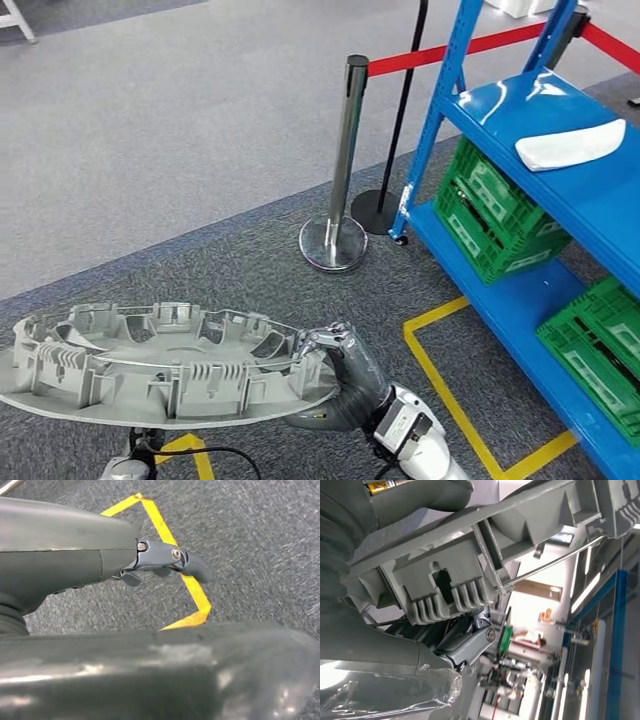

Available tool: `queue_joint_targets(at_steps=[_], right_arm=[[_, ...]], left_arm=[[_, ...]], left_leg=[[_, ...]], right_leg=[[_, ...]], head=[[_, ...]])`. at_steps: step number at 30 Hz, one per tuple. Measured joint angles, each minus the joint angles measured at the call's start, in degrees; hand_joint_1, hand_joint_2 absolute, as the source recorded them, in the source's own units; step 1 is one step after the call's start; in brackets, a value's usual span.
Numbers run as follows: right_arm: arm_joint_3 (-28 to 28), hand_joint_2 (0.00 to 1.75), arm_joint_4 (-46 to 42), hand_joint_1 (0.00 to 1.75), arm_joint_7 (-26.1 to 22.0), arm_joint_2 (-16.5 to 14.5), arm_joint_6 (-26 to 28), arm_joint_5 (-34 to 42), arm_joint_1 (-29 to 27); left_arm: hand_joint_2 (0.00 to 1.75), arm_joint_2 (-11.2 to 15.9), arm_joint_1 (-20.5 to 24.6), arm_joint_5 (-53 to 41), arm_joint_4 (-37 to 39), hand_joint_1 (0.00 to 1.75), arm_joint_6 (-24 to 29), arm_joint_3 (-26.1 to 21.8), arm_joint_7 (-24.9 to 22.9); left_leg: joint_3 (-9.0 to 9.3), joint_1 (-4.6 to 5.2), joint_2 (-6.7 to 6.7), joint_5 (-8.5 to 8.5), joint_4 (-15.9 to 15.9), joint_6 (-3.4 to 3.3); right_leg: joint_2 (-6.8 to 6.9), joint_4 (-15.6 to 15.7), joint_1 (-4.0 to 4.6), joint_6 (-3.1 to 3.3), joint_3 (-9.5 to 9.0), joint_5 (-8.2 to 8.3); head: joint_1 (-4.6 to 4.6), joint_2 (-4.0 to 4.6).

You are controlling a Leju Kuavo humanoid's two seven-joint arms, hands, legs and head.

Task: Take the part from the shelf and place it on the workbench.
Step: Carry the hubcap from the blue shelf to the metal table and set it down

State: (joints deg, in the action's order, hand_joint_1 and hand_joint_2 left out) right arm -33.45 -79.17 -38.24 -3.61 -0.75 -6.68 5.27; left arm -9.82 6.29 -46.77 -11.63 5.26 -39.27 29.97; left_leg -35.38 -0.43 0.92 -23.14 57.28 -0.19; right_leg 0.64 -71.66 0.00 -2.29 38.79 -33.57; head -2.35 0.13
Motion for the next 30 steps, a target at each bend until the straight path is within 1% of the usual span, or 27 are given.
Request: queue_joint_targets(at_steps=[1,2,3,4,5,6,7,8,10,11,13,14,15,16,17,18,19,20,21,22,23,24,25,26,27,29,30], right_arm=[[-0.1,1.75,0.2,1.75,0.0,0.0,0.0,0.0,0.0],[-0.1,1.75,0.4,1.75,0.0,-0.1,0.0,0.0,0.0],[-0.1,1.75,0.6,1.75,0.1,-0.1,0.0,0.0,0.0],[-0.1,1.75,0.7,1.75,0.1,-0.2,0.0,0.0,0.1],[-0.1,1.75,0.8,1.75,0.1,-0.4,0.0,0.0,0.2],[-0.2,1.75,0.9,1.75,0.0,-0.5,0.0,0.0,0.2],[-0.2,1.75,0.9,1.75,0.0,-0.6,0.0,0.0,0.3],[-0.2,1.75,1.0,1.75,0.0,-0.7,0.0,0.0,0.4],[-0.2,1.75,1.2,1.75,0.0,-0.8,0.1,0.0,0.5],[-0.2,1.75,1.3,1.75,0.0,-0.9,0.1,0.0,0.6],[-0.3,1.75,1.4,1.75,0.0,-1.2,0.0,0.0,0.7],[-0.3,1.75,1.4,1.75,0.0,-1.4,-0.1,0.0,0.8],[-0.4,1.75,1.6,1.75,0.0,-1.5,-0.3,0.1,0.8],[-0.4,1.75,1.8,1.75,0.0,-1.5,-0.6,0.1,0.9],[-0.5,1.75,2.1,1.75,0.0,-1.5,-0.8,0.3,1.0],[-0.5,1.75,2.5,1.75,0.0,-1.5,-1.0,0.5,1.1],[-0.5,1.75,2.8,1.75,0.0,-1.5,-1.1,0.8,1.2],[-0.5,1.75,3.1,1.75,-0.1,-1.6,-1.1,1.0,1.2],[-0.6,1.75,3.2,1.75,-0.2,-1.6,-0.9,1.0,1.2],[-0.6,1.75,3.2,1.75,-0.3,-1.6,-0.6,1.0,1.0],[-0.6,1.75,3.1,1.75,-0.2,-1.6,-0.3,0.8,0.6],[-0.6,1.75,2.9,1.75,-0.1,-1.6,0.1,0.7,0.2],[-0.6,1.75,2.7,1.75,0.0,-1.6,0.4,0.6,-0.3],[-0.5,1.75,2.5,1.75,0.1,-1.5,0.6,0.6,-0.8],[-0.5,1.75,2.0,1.75,0.1,-1.4,0.8,0.5,-1.3],[-0.3,1.75,0.9,1.75,0.2,-1.1,1.0,0.5,-2.4],[-0.1,1.75,0.4,1.75,0.2,-0.9,1.0,0.6,-3.0]], left_arm=[[0.0,0.0,0.0,0.0,0.0,0.0,0.0,0.0,0.0],[0.0,0.0,0.0,0.1,0.0,0.0,0.0,0.0,-0.1],[0.0,0.0,0.0,0.1,0.0,0.0,0.0,-0.1,-0.1],[0.0,0.0,0.0,0.1,0.0,0.0,-0.1,-0.1,-0.1],[0.0,0.0,0.0,0.1,0.0,0.0,-0.1,-0.2,-0.1],[0.0,0.0,0.1,0.2,0.0,0.0,-0.1,-0.2,-0.1],[0.0,0.0,0.1,0.2,0.0,0.0,-0.1,-0.2,-0.1],[0.0,0.0,0.1,0.2,0.0,0.0,-0.1,-0.3,-0.1],[0.0,0.0,0.0,0.2,0.0,0.0,-0.1,-0.3,-0.1],[0.0,0.0,-0.1,0.2,0.0,0.0,-0.1,-0.3,-0.1],[0.0,0.0,-0.1,0.4,0.0,0.0,0.0,-0.3,-0.1],[0.0,0.0,0.0,0.5,0.0,0.0,0.2,-0.3,0.0],[0.0,0.0,0.0,0.6,0.0,0.0,0.3,-0.3,0.0],[0.0,0.0,0.0,0.7,0.0,0.0,0.5,-0.3,0.0],[0.0,0.1,-0.1,0.9,0.0,0.0,0.7,-0.4,0.1],[0.0,0.2,-0.3,1.0,0.0,0.0,0.8,-0.5,0.1],[0.0,0.3,-0.4,1.1,0.0,0.0,0.9,-0.6,0.1],[0.0,0.3,-0.5,1.1,0.0,0.0,1.0,-0.7,0.1],[0.0,0.3,-0.5,0.9,0.0,0.0,1.1,-0.8,0.1],[0.0,0.3,-0.4,0.7,0.0,0.0,1.1,-0.9,0.1],[0.0,0.2,-0.4,0.4,0.0,0.0,1.1,-0.9,0.1],[0.0,0.1,-0.4,0.2,0.0,0.0,1.1,-0.9,0.1],[0.0,0.1,-0.4,0.0,0.0,0.0,1.0,-0.9,0.1],[0.0,0.0,-0.4,-0.1,0.0,0.0,0.9,-0.9,0.1],[0.0,0.1,-0.4,-0.3,0.0,0.0,0.8,-1.0,0.0],[0.0,-0.1,-0.1,-0.6,0.0,0.0,0.7,-0.9,-0.1],[0.0,-0.2,0.1,-0.7,0.0,0.0,0.6,-0.9,-0.2]], left_leg=[[0.0,0.04,0.61,-0.01,0.0,-0.07],[0.02,0.07,1.26,-0.02,0.0,-0.09],[0.06,0.09,1.95,-0.01,0.0,-0.08],[0.13,0.07,2.65,0.0,0.1,-0.06],[0.15,0.04,3.29,0.01,0.1,0.02],[0.06,0.05,3.86,0.07,0.2,0.19],[-0.13,-0.02,4.33,0.21,0.2,0.47],[-0.39,-0.14,4.75,0.38,0.2,0.83],[-0.77,-0.47,5.53,0.67,0.1,1.63],[-0.96,-0.46,5.08,0.46,0.3,1.96],[-2.49,-0.27,2.72,-1.57,3.5,2.53],[-4.01,-0.17,1.23,-3.27,6.8,2.77],[-5.77,-0.18,0.44,-4.96,10.5,2.97],[-7.24,-0.22,0.11,-6.06,13.6,3.1],[-7.99,-0.24,-0.02,-6.23,15.2,3.18],[-7.72,-0.25,-0.11,-5.41,14.8,3.21],[-6.43,-0.25,-0.38,-3.8,12.3,3.2],[-4.45,-0.23,-1.26,-1.95,8.6,3.19],[-2.51,-0.04,-2.59,-0.65,4.9,3.16],[-1.1,0.08,-3.6,0.15,2.2,2.85],[-0.37,0.22,-4.3,0.33,0.7,2.48],[-0.28,0.37,-4.21,0.14,0.3,2.04],[-0.34,0.32,-3.48,0.13,0.3,1.5],[-0.34,0.28,-2.89,0.11,0.3,1.19],[-0.3,0.23,-2.26,0.11,0.2,0.86],[-0.25,0.11,-1.13,0.15,0.2,0.25],[-0.25,0.15,-0.53,0.13,0.2,0.02]], right_leg=[[-0.33,-3.0,0.02,0.03,1.56,-0.86],[-0.49,-3.9,0.03,0.11,2.22,-0.57],[-0.65,-2.6,0.02,0.26,1.78,0.82],[-1.01,0.9,-0.01,0.43,0.26,3.02],[-2.06,5.0,-0.11,0.6,-1.68,4.97],[-3.25,8.6,-0.29,0.69,-3.47,6.35],[-4.28,11.0,-0.37,0.75,-4.63,7.05],[-4.97,12.0,-0.37,0.81,-5.07,7.07],[-4.41,12.2,-0.21,1.17,-5.12,7.24],[-3.88,12.4,-0.22,1.47,-5.21,7.38],[-2.62,12.8,-0.37,2.12,-5.46,7.63],[-1.95,12.9,-0.3,2.3,-5.51,7.63],[-1.25,12.9,-0.25,2.44,-5.51,7.6],[-0.55,12.9,-0.2,2.49,-5.52,7.56],[0.13,12.9,-0.18,2.51,-5.52,7.53],[0.77,12.9,-0.18,2.5,-5.53,7.49],[1.39,12.9,-0.18,2.44,-5.58,7.44],[1.98,12.8,-0.14,2.3,-5.66,7.34],[2.53,12.7,0.06,2.06,-5.71,7.16],[3.08,12.7,0.3,1.8,-5.75,6.97],[3.6,12.7,0.56,1.55,-5.85,6.78],[4.16,12.7,0.76,1.31,-5.98,6.62],[4.7,12.8,0.74,1.06,-6.2,6.45],[4.58,12.6,0.63,0.73,-6.26,6.11],[3.85,11.7,0.49,0.41,-6.0,5.39],[1.32,6.8,0.31,-0.01,-3.72,2.63],[0.35,2.9,0.3,-0.03,-1.82,0.79]], head=[[0.02,0.0],[0.03,0.0],[0.02,0.0],[0.04,0.0],[0.03,0.0],[-0.01,0.0],[-0.02,0.0],[-0.06,0.0],[-0.06,0.0],[-0.1,0.0],[-0.37,0.0],[-0.48,0.0],[-0.57,0.0],[-0.55,0.0],[-0.57,0.0],[-0.57,0.0],[-0.58,0.0],[-0.58,0.0],[-0.65,0.0],[-0.71,0.0],[-0.69,0.0],[-0.66,0.0],[-0.59,0.0],[-0.51,0.0],[-0.49,0.0],[-0.39,0.0],[-0.34,0.0]])
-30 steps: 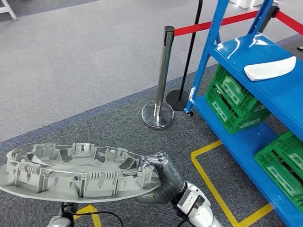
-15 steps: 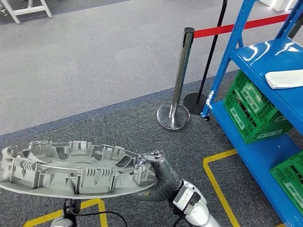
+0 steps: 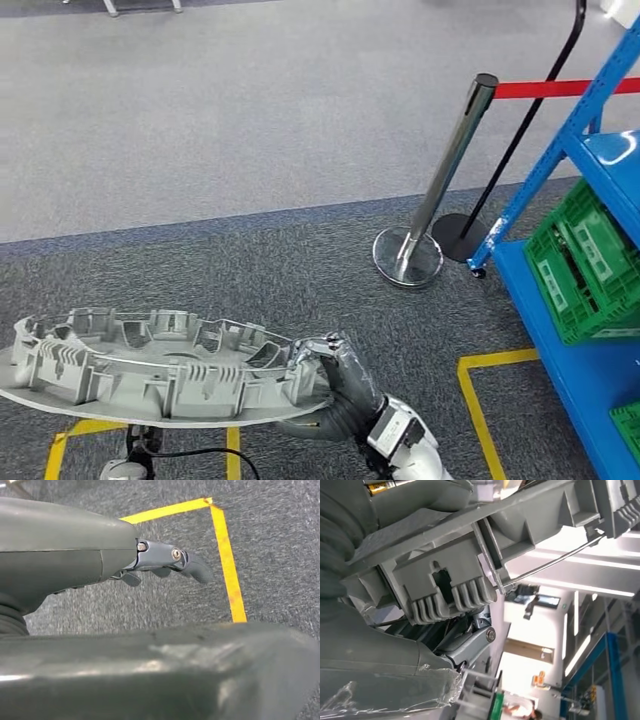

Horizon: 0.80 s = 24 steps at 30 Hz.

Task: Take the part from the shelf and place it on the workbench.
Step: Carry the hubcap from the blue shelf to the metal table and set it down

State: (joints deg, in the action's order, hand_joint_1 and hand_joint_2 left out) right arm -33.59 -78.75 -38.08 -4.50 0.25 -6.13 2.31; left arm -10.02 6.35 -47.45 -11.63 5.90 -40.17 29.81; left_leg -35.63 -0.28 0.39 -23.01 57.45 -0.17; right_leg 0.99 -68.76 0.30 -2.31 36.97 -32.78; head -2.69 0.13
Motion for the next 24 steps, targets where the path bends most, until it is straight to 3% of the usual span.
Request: queue_joint_targets(at_steps=[2,3,4,5,7,9,11,13,15,16,18,19,20,22,24], right_arm=[[0.2,1.75,-0.4,1.75,0.0,0.4,0.0,0.0,-0.8],[0.2,1.75,-0.5,1.75,0.1,0.6,0.0,0.0,-1.1],[0.2,1.75,-0.7,1.75,0.1,0.8,0.0,-0.1,-1.3],[0.2,1.75,-0.9,1.75,0.1,0.9,0.0,-0.1,-1.4],[0.2,1.75,-1.3,1.75,0.1,0.9,0.0,-0.2,-1.5],[0.2,1.75,-1.5,1.75,0.2,1.0,-0.1,-0.6,-1.6],[0.3,1.75,-1.6,1.75,0.3,1.2,-0.2,-0.8,-1.8],[0.3,1.75,-1.6,1.75,0.3,1.4,-0.3,-0.8,-2.0],[0.5,1.75,-1.6,1.75,0.0,1.5,-0.3,-0.7,-2.2],[0.5,1.75,-1.6,1.75,-0.1,1.5,-0.3,-0.7,-2.3],[0.6,1.75,-1.6,1.75,-0.3,1.5,-0.3,-0.7,-2.3],[0.6,1.75,-1.5,1.75,-0.4,1.5,-0.3,-0.7,-2.2],[0.6,1.75,-1.5,1.75,-0.5,1.5,-0.4,-0.7,-2.0],[0.6,1.75,-1.5,1.75,-0.6,1.5,-0.5,-0.7,-1.4],[0.6,1.75,-1.4,1.75,-0.7,1.4,-0.8,-0.6,-0.9]], left_arm=[[0.0,-0.2,0.2,0.0,0.0,0.0,-0.1,0.1,-0.1],[0.0,-0.3,0.2,0.0,0.0,0.0,-0.1,0.1,-0.1],[0.0,-0.3,0.2,0.0,0.0,0.0,-0.1,0.1,-0.1],[0.0,-0.3,0.2,0.0,0.0,0.0,-0.1,0.1,-0.1],[0.0,-0.4,0.2,0.0,0.0,0.0,-0.1,0.1,-0.1],[0.0,-0.4,0.3,0.0,0.0,0.0,-0.1,0.1,-0.1],[0.0,-0.6,0.1,0.0,0.0,0.0,-0.2,0.1,0.0],[0.0,-0.9,-0.1,-0.2,0.0,0.0,-0.1,0.1,0.1],[0.0,-1.2,0.1,-0.2,0.0,0.0,0.1,0.2,0.2],[0.0,-1.3,0.3,-0.2,0.0,0.0,0.1,0.2,0.3],[0.0,-1.3,0.5,0.0,0.0,0.0,0.2,0.2,0.4],[0.0,-1.2,0.6,0.0,0.0,0.0,0.2,0.2,0.4],[0.0,-1.0,0.7,0.1,0.0,0.0,0.2,0.2,0.4],[0.0,-0.8,1.1,0.4,0.0,0.0,0.3,0.1,0.4],[0.0,-0.7,1.6,0.9,0.0,0.0,0.4,0.1,0.5]], left_leg=[[0.0,0.1,1.3,-0.05,0.0,-0.23],[0.02,0.13,2.03,-0.05,0.0,-0.26],[0.06,0.13,2.78,-0.05,0.0,-0.26],[0.12,0.11,3.53,-0.04,0.1,-0.23],[0.09,0.1,4.88,-0.04,0.2,0.05],[-0.27,-0.04,5.94,0.19,0.4,0.67],[-0.6,-0.31,6.86,0.46,0.3,1.3],[-1.38,-0.18,5.34,-0.66,1.7,1.76],[-4.11,0.05,2.16,-3.85,7.5,2.13],[-5.94,0.03,1.19,-5.53,11.4,2.28],[-8.05,-0.04,0.52,-6.7,16.0,2.44],[-7.61,-0.06,0.34,-5.72,15.3,2.45],[-6.13,-0.06,-0.07,-3.97,12.5,2.41],[-2.06,0.26,-2.74,-0.79,4.8,2.21],[-0.11,0.65,-4.66,0.0,0.7,1.7]], right_leg=[[-0.77,-6.5,0.02,0.13,3.61,-2.22],[-0.92,-7.3,0.01,0.25,4.33,-1.86],[-1.07,-5.6,-0.02,0.4,3.8,-0.28],[-1.51,-2.1,-0.11,0.5,2.24,2.04],[-3.98,5.6,-0.53,0.57,-1.5,5.3],[-5.59,8.7,-0.67,0.63,-3.16,5.92],[-4.73,8.9,-0.52,1.01,-3.33,6.12],[-3.51,9.3,-0.54,1.68,-3.6,6.35],[-1.99,9.6,-0.45,2.24,-3.77,6.39],[-1.18,9.6,-0.37,2.41,-3.78,6.35],[0.36,9.6,-0.28,2.54,-3.79,6.25],[1.06,9.6,-0.28,2.54,-3.82,6.21],[1.74,9.5,-0.28,2.49,-3.89,6.15],[2.98,9.4,-0.01,2.17,-4.08,5.88],[4.14,9.4,0.51,1.74,-4.22,5.59]], head=[[0.02,0.0],[0.02,0.0],[0.01,0.0],[0.01,0.0],[-0.02,0.0],[-0.06,0.0],[-0.08,0.0],[-0.26,0.0],[-0.52,0.0],[-0.63,0.0],[-0.64,0.0],[-0.65,0.0],[-0.66,0.0],[-0.73,0.0],[-0.7,0.0]])
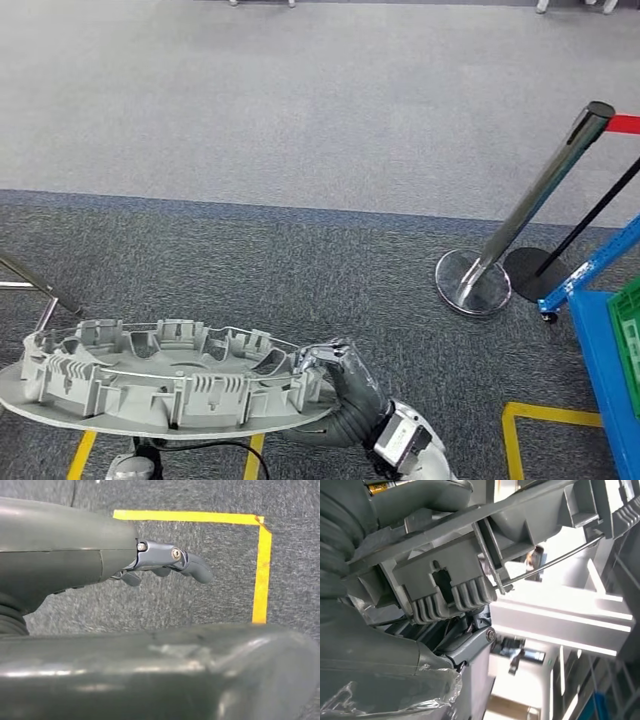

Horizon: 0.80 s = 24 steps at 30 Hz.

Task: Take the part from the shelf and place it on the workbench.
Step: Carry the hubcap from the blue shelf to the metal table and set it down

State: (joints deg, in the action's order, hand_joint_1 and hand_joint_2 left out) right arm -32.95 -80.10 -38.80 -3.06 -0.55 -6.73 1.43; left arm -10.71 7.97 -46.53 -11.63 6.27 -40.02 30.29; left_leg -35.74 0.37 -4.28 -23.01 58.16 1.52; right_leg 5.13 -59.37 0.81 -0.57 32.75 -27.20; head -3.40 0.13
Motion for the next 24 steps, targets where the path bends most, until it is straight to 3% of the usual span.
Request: queue_joint_targets(at_steps=[2,4,6,7,9,10,11,12,13,14,16,17,18,20,22,24], right_arm=[[0.0,1.75,0.2,1.75,-0.1,-0.1,-0.1,0.0,0.4],[0.0,1.75,0.4,1.75,-0.1,-0.2,-0.1,0.0,0.8],[0.0,1.75,0.5,1.75,-0.2,-0.2,-0.1,0.0,1.1],[0.0,1.75,0.6,1.75,-0.2,-0.2,-0.1,0.0,1.1],[0.0,1.75,1.0,1.75,-0.2,-0.2,-0.2,0.0,1.2],[0.0,1.75,1.2,1.75,-0.2,-0.2,-0.2,0.0,1.2],[0.0,1.75,1.3,1.75,-0.2,-0.2,-0.2,0.0,1.3],[-0.1,1.75,1.4,1.75,-0.2,-0.2,-0.3,0.0,1.5],[-0.1,1.75,1.6,1.75,-0.2,-0.2,-0.3,0.0,1.6],[-0.1,1.75,1.7,1.75,-0.2,-0.2,-0.3,0.1,1.6],[-0.1,1.75,1.9,1.75,-0.3,-0.2,-0.2,0.1,1.7],[-0.1,1.75,2.0,1.75,-0.3,-0.2,-0.2,0.1,1.7],[-0.1,1.75,2.1,1.75,-0.3,-0.2,-0.2,0.1,1.7],[-0.1,1.75,2.1,1.75,-0.3,-0.2,-0.2,0.1,1.7],[-0.1,1.75,2.2,1.75,-0.3,-0.2,-0.2,0.2,1.6],[-0.1,1.75,2.4,1.75,-0.3,-0.2,-0.1,0.4,1.5]], left_arm=[[0.0,0.1,0.0,0.3,0.0,0.0,0.0,0.0,0.1],[0.0,0.3,-0.1,0.4,0.0,0.0,0.0,-0.1,0.1],[0.0,0.4,0.0,0.4,0.0,0.0,0.0,-0.2,0.2],[0.0,0.4,0.0,0.4,0.0,0.0,0.0,-0.3,0.2],[0.0,0.5,-0.1,0.6,0.0,0.0,0.0,-0.3,0.2],[0.0,0.5,-0.2,0.7,0.0,0.0,-0.1,-0.3,0.2],[0.0,0.5,-0.4,0.8,0.0,0.0,-0.1,-0.3,0.3],[0.0,0.6,-0.5,0.8,0.0,0.0,-0.2,-0.4,0.3],[0.0,0.6,-0.6,0.7,0.0,0.0,-0.2,-0.4,0.3],[0.0,0.6,-0.6,0.7,0.0,0.0,-0.3,-0.4,0.3],[0.0,0.8,-0.8,0.6,0.0,0.0,-0.3,-0.4,0.3],[0.0,0.8,-1.0,0.6,0.0,0.0,-0.3,-0.4,0.3],[0.0,0.9,-1.2,0.6,0.0,0.0,-0.2,-0.4,0.3],[0.0,1.0,-1.3,0.6,0.0,0.0,-0.2,-0.4,0.3],[0.0,0.8,-1.1,0.6,0.0,0.0,-0.2,-0.3,0.3],[0.0,0.8,-1.1,0.6,0.0,0.0,-0.2,-0.3,0.3]], left_leg=[[-0.06,0.06,0.95,-0.09,-0.4,-0.68],[-0.02,-0.18,2.37,0.04,-0.5,-1.33],[0.01,-0.46,3.86,0.21,-0.6,-1.9],[-0.02,-0.49,4.64,0.25,-0.6,-2.05],[-0.03,-0.5,6.28,0.29,-0.5,-2.13],[-0.01,-0.52,7.12,0.31,-0.5,-2.11],[0.03,-0.57,7.94,0.34,-0.5,-2.07],[0.04,-0.65,8.73,0.38,-0.5,-1.96],[-0.05,-0.65,9.5,0.41,-0.4,-1.76],[-0.24,-0.69,10.2,0.51,-0.3,-1.49],[-0.79,-0.86,11.44,0.9,-0.3,-0.73],[-1.0,-1.06,12.03,1.15,-0.5,-0.34],[-1.19,-1.15,11.86,1.16,-0.4,-0.04],[-2.37,-1.0,9.26,-0.47,1.9,0.36],[-5.29,-0.82,6.07,-4.19,8.5,0.64],[-7.79,-0.88,5.27,-6.62,14.6,0.88]], right_leg=[[1.21,0.1,0.22,-0.39,-0.24,-0.23],[-0.19,-1.2,-0.03,-1.0,0.15,-1.3],[-3.45,-6.8,-0.33,-1.5,2.8,-4.16],[-4.43,-10.8,-0.4,-1.6,4.78,-5.76],[-4.95,-16.1,-0.43,-1.65,7.94,-7.04],[-5.02,-15.9,-0.46,-1.61,8.16,-6.11],[-5.28,-13.5,-0.54,-1.54,7.29,-4.31],[-6.18,-9.7,-0.73,-1.53,5.6,-2.11],[-7.9,-5.8,-1.05,-1.58,3.84,-0.5],[-9.36,-2.8,-1.33,-1.64,2.4,0.49],[-10.87,-0.8,-1.46,-1.49,1.38,0.73],[-10.22,-0.7,-1.33,-1.2,1.3,0.88],[-9.54,-0.6,-1.25,-0.82,1.3,1.06],[-8.04,-0.2,-1.23,-0.06,1.2,1.4],[-6.34,0.0,-1.09,0.42,1.18,1.48],[-4.56,0.0,-0.99,0.58,1.21,1.41]], head=[[0.1,0.0],[0.23,0.0],[0.53,0.0],[0.64,0.0],[0.73,0.0],[0.73,0.0],[0.73,0.0],[0.73,0.0],[0.75,0.0],[0.71,0.0],[0.69,0.0],[0.66,0.0],[0.68,0.0],[0.34,0.0],[0.0,0.0],[-0.05,0.0]])
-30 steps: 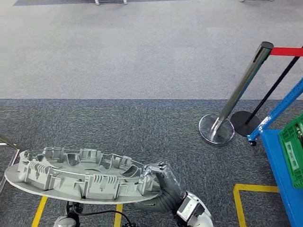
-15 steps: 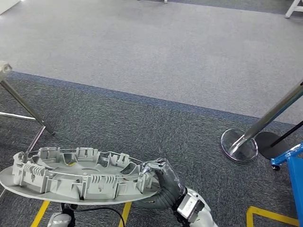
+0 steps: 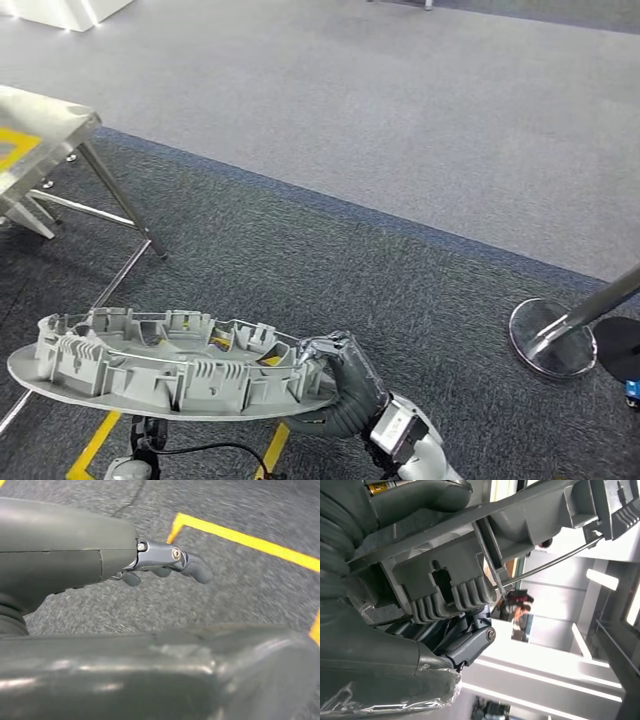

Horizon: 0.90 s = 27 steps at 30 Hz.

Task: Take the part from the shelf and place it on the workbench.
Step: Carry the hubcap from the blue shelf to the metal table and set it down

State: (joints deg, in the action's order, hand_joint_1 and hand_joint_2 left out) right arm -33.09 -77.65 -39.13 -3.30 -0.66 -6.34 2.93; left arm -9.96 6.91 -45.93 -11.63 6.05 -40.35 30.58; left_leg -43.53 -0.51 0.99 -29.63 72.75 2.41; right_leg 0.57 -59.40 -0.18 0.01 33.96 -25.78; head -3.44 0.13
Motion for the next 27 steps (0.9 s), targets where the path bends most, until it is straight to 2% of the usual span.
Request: queue_joint_targets(at_steps=[1,2,3,5,6,7,9,10,11,13,14,15,16,17,18,20,21,22,24,25,27], right_arm=[[0.0,1.75,0.1,1.75,0.0,0.0,0.0,0.1,0.0],[0.0,1.75,0.2,1.75,0.0,0.0,0.0,0.2,0.0],[0.0,1.75,0.2,1.75,0.0,0.0,0.0,0.3,0.0],[0.0,1.75,0.3,1.75,0.0,0.0,0.0,0.4,0.1],[0.0,1.75,0.3,1.75,0.0,0.0,0.0,0.4,0.1],[0.0,1.75,0.3,1.75,0.0,0.0,0.0,0.4,0.1],[-0.1,1.75,0.3,1.75,0.0,0.0,0.0,0.4,0.2],[-0.2,1.75,0.3,1.75,0.0,0.0,0.0,0.4,0.3],[-0.3,1.75,0.3,1.75,0.0,0.0,0.0,0.4,0.3],[-0.3,1.75,0.3,1.75,0.0,0.0,0.0,0.4,0.4],[-0.3,1.75,0.4,1.75,0.0,0.0,0.0,0.4,0.3],[-0.3,1.75,0.5,1.75,0.0,0.0,0.0,0.4,0.2],[-0.3,1.75,0.6,1.75,0.0,0.0,0.0,0.4,0.1],[-0.3,1.75,0.7,1.75,0.0,0.0,0.0,0.4,0.1],[-0.3,1.75,0.7,1.75,0.0,0.0,0.0,0.4,0.1],[-0.4,1.75,0.8,1.75,0.1,0.0,0.0,0.4,0.1],[-0.4,1.75,0.8,1.75,0.1,0.0,0.0,0.4,0.2],[-0.4,1.75,0.8,1.75,0.1,0.0,0.0,0.4,0.2],[-0.4,1.75,0.8,1.75,0.1,0.0,-0.1,0.4,0.2],[-0.4,1.75,0.8,1.75,0.2,0.0,-0.1,0.4,0.2],[-0.5,1.75,0.8,1.75,0.2,-0.1,-0.2,0.4,0.3]], left_arm=[[0.0,0.0,-0.1,0.0,0.0,0.0,0.0,0.0,0.0],[0.0,0.0,-0.2,0.0,0.0,0.0,0.0,0.0,0.0],[0.0,0.0,-0.2,0.1,0.0,0.0,0.0,0.0,0.0],[0.0,-0.1,0.0,0.1,0.0,0.0,-0.1,0.0,0.0],[0.0,-0.2,0.0,0.1,0.0,0.0,-0.1,0.0,0.0],[0.0,-0.2,0.1,0.1,0.0,0.0,-0.2,0.0,0.0],[0.0,-0.3,-0.1,0.1,0.0,0.0,-0.2,0.0,0.0],[0.0,-0.3,-0.2,0.1,0.0,0.0,-0.2,0.0,0.0],[0.0,-0.3,-0.2,0.1,0.0,0.0,-0.2,0.0,0.0],[0.0,-0.3,0.0,0.1,0.0,0.0,-0.1,0.0,0.0],[0.0,-0.3,0.0,0.1,0.0,0.0,-0.1,0.0,0.0],[0.0,-0.3,0.0,0.1,0.0,0.0,-0.1,0.0,0.0],[0.0,-0.3,-0.1,0.1,0.0,0.0,-0.1,0.0,0.0],[0.0,-0.3,-0.2,0.1,0.0,0.0,-0.1,0.0,0.0],[0.0,-0.4,-0.2,0.1,0.0,0.0,-0.2,-0.1,0.0],[0.0,-0.4,-0.2,0.0,0.0,0.0,-0.2,-0.1,0.0],[0.0,-0.4,-0.2,-0.1,0.0,0.0,-0.2,-0.1,0.0],[0.0,-0.4,-0.3,-0.1,0.0,0.0,-0.2,0.0,-0.1],[0.0,-0.4,-0.6,-0.2,0.0,0.0,-0.2,0.0,-0.1],[0.0,-0.3,-0.7,-0.2,0.0,0.0,-0.2,0.0,-0.1],[0.0,-0.3,-0.8,-0.2,0.0,0.0,-0.2,0.0,-0.2]], left_leg=[[0.0,-0.02,-0.12,0.26,0.5,0.05],[1.1,-0.02,-0.37,1.48,-1.2,0.06],[3.07,0.0,-1.07,3.21,-4.7,0.04],[7.02,0.32,-4.05,5.59,-11.9,-0.22],[8.03,0.48,-5.06,5.98,-13.9,-0.52],[8.31,0.64,-5.46,5.93,-14.7,-0.88],[8.1,0.58,-4.02,6.1,-14.9,-1.67],[8.08,0.44,-3.34,6.17,-14.9,-2.0],[8.1,0.28,-2.65,6.27,-15.0,-2.37],[8.13,0.08,-1.31,6.33,-15.0,-2.94],[8.13,0.08,-0.59,6.34,-15.0,-3.1],[8.13,0.09,0.19,6.34,-15.0,-3.16],[8.14,0.08,0.98,6.33,-15.0,-3.17],[8.17,0.06,1.8,6.35,-15.0,-3.15],[8.2,0.01,2.65,6.36,-15.0,-3.09],[8.13,-0.04,4.18,6.4,-14.8,-2.74],[7.96,-0.07,4.82,6.49,-14.8,-2.42],[7.74,-0.13,5.37,6.63,-14.7,-2.07],[7.35,-0.4,6.31,6.92,-14.8,-1.36],[7.16,-0.42,5.89,6.72,-14.7,-1.09],[5.79,-0.21,3.28,4.71,-11.8,-0.63]], right_leg=[[0.82,0.0,0.01,0.02,0.0,-0.03],[1.59,0.0,0.01,-0.02,-0.03,-0.07],[2.29,0.0,0.01,-0.11,-0.09,-0.13],[3.54,-0.1,0.4,-0.53,-0.22,-0.38],[4.06,-0.1,0.66,-0.79,-0.3,-0.48],[4.61,-0.1,0.9,-1.04,-0.4,-0.56],[5.47,0.0,0.94,-1.55,-0.52,-0.78],[4.91,-0.5,0.84,-1.87,-0.36,-1.26],[3.73,-2.0,0.7,-2.19,0.29,-2.27],[0.73,-8.5,0.49,-2.59,3.25,-5.59],[-0.02,-12.6,0.44,-2.66,5.25,-7.22],[-0.32,-15.6,0.44,-2.67,6.89,-8.07],[-0.43,-16.8,0.43,-2.65,7.75,-7.92],[-0.51,-15.7,0.38,-2.57,7.47,-6.64],[-0.9,-12.5,0.28,-2.5,6.11,-4.56],[-3.3,-4.4,-0.21,-2.39,2.34,-1.14],[-4.42,-1.8,-0.39,-2.37,0.99,-0.38],[-5.14,-0.6,-0.44,-2.3,0.34,-0.28],[-4.48,-0.3,-0.27,-1.89,0.11,-0.2],[-3.92,-0.2,-0.25,-1.59,0.04,-0.07],[-2.59,0.2,-0.36,-0.87,-0.15,0.14]], head=[[-0.01,0.0],[-0.02,0.0],[-0.03,0.0],[-0.08,0.0],[-0.03,0.0],[-0.01,0.0],[0.08,-0.01],[0.13,-0.01],[0.24,-0.01],[0.54,-0.01],[0.6,-0.01],[0.63,-0.01],[0.63,0.0],[0.62,0.0],[0.63,0.0],[0.63,0.0],[0.6,-0.01],[0.57,-0.01],[0.54,-0.01],[0.53,0.0],[0.15,-0.01]])
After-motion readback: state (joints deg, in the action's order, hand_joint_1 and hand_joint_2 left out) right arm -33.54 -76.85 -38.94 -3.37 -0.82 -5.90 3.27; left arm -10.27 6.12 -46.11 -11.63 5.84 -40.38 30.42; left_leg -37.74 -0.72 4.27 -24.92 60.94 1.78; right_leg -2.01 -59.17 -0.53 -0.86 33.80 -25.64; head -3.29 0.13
